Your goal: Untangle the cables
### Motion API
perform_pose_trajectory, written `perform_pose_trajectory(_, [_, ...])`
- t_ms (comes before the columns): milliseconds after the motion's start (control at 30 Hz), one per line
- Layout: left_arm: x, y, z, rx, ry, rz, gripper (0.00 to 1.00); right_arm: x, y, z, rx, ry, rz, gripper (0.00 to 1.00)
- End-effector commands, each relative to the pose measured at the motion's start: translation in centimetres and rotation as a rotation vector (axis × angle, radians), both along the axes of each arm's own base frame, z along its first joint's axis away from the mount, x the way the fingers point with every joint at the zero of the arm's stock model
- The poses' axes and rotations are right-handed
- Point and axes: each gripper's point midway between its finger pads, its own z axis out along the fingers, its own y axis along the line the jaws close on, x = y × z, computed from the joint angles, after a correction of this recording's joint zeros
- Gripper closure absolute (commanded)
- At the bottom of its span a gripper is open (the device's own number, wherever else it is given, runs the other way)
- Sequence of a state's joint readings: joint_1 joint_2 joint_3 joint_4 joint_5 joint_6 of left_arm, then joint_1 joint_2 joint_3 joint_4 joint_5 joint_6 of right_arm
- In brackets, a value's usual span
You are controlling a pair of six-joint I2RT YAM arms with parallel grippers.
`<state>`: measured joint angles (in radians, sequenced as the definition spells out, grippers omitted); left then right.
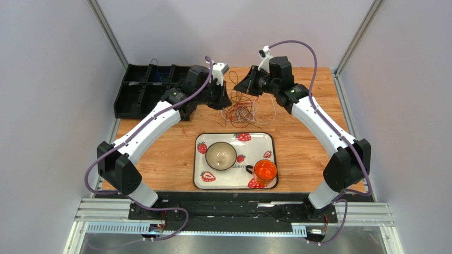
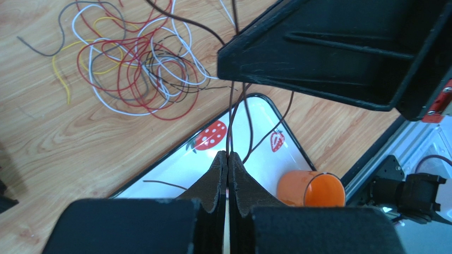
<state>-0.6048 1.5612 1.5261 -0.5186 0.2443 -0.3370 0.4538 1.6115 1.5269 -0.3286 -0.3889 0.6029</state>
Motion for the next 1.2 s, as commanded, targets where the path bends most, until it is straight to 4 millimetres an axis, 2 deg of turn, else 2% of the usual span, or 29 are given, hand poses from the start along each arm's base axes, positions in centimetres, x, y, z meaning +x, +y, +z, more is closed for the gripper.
perform_pose_trajectory(0, [-1.1, -0.8, 4.0, -0.101, -0.081, -0.045, 1.00, -0.4, 0.8, 1.0, 0.042, -0.030, 0.023, 1.00])
perform_pose_trajectory(200, [-2.3, -1.9, 5.0, -0.157, -0.087, -0.134, 1.00, -0.8, 0.7, 0.2, 0.042, -0.013, 0.025, 1.00])
perform_pose_trajectory(367, [-2.6, -2.3, 4.1, -0.152, -0.076, -0.161, 1.00, -0.9, 0.7, 0.7, 0.047, -0.021, 0.026, 1.00])
perform_pose_trajectory(533, [-2.2, -1.9, 2.8, -0.102, -0.064, -0.123, 1.00, -1.0, 1.1, 1.4, 0.066, -0.030, 0.034, 1.00])
perform_pose_trajectory(600, [-1.1, -0.8, 2.3, -0.054, -0.077, -0.049, 1.00, -1.0, 1.7, 1.4, 0.073, -0.030, 0.050, 1.00])
perform_pose_trajectory(633, [-0.9, -0.2, 1.9, -0.024, -0.070, -0.018, 1.00, -1.0, 2.2, 2.1, 0.081, -0.043, 0.062, 1.00])
perform_pose_trajectory(667, [0.0, 0.7, 1.6, 0.016, -0.083, 0.041, 1.00, -0.9, 2.6, 2.2, 0.084, -0.040, 0.074, 1.00])
perform_pose_trajectory(700, [0.4, 1.2, 2.1, 0.036, -0.105, 0.060, 1.00, -0.8, 3.5, 1.5, 0.079, -0.028, 0.092, 1.00])
perform_pose_trajectory(733, [0.5, 1.8, 1.9, 0.065, -0.098, 0.087, 1.00, -0.6, 4.0, 1.6, 0.079, -0.030, 0.102, 1.00])
perform_pose_trajectory(767, [1.3, 2.7, 1.6, 0.103, -0.104, 0.138, 1.00, -0.3, 4.6, 2.8, 0.092, -0.054, 0.112, 1.00])
perform_pose_trajectory(800, [1.7, 3.0, 2.3, 0.103, -0.110, 0.157, 1.00, 0.1, 5.6, 1.7, 0.077, -0.034, 0.128, 1.00])
perform_pose_trajectory(833, [2.1, 3.9, 1.9, 0.121, -0.087, 0.179, 1.00, 0.4, 6.1, 1.8, 0.076, -0.033, 0.135, 1.00])
perform_pose_trajectory(867, [2.5, 4.2, 1.6, 0.129, -0.073, 0.192, 1.00, 0.7, 6.6, 3.3, 0.091, -0.063, 0.145, 1.00])
perform_pose_trajectory(900, [2.8, 4.7, 1.8, 0.125, -0.067, 0.212, 1.00, 0.8, 7.3, 3.2, 0.089, -0.053, 0.158, 1.00])
perform_pose_trajectory(933, [3.2, 5.6, 1.7, 0.129, -0.058, 0.233, 1.00, 1.5, 8.1, 2.1, 0.080, -0.036, 0.164, 1.00])
perform_pose_trajectory(967, [3.4, 6.0, 2.0, 0.120, -0.062, 0.243, 1.00, 1.8, 8.6, 2.3, 0.084, -0.041, 0.171, 1.00])
perform_pose_trajectory(1000, [3.5, 6.4, 2.0, 0.118, -0.062, 0.255, 1.00, 1.9, 9.3, 3.7, 0.099, -0.068, 0.184, 1.00])
perform_pose_trajectory(1033, [3.9, 7.2, 2.3, 0.114, -0.070, 0.273, 1.00, 2.8, 10.2, 2.5, 0.090, -0.054, 0.188, 1.00])
perform_pose_trajectory(1067, [4.1, 7.7, 2.4, 0.116, -0.073, 0.289, 1.00, 3.0, 10.7, 2.5, 0.092, -0.055, 0.193, 1.00])
perform_pose_trajectory(1100, [4.3, 8.1, 2.4, 0.117, -0.074, 0.301, 1.00, 3.2, 11.4, 4.0, 0.109, -0.084, 0.203, 1.00])
perform_pose_trajectory(1133, [4.5, 8.9, 2.5, 0.120, -0.073, 0.322, 1.00, 4.0, 12.3, 2.4, 0.100, -0.056, 0.206, 1.00])
perform_pose_trajectory(1167, [4.7, 9.4, 2.5, 0.125, -0.075, 0.337, 1.00, 4.1, 12.8, 2.5, 0.108, -0.057, 0.216, 1.00])
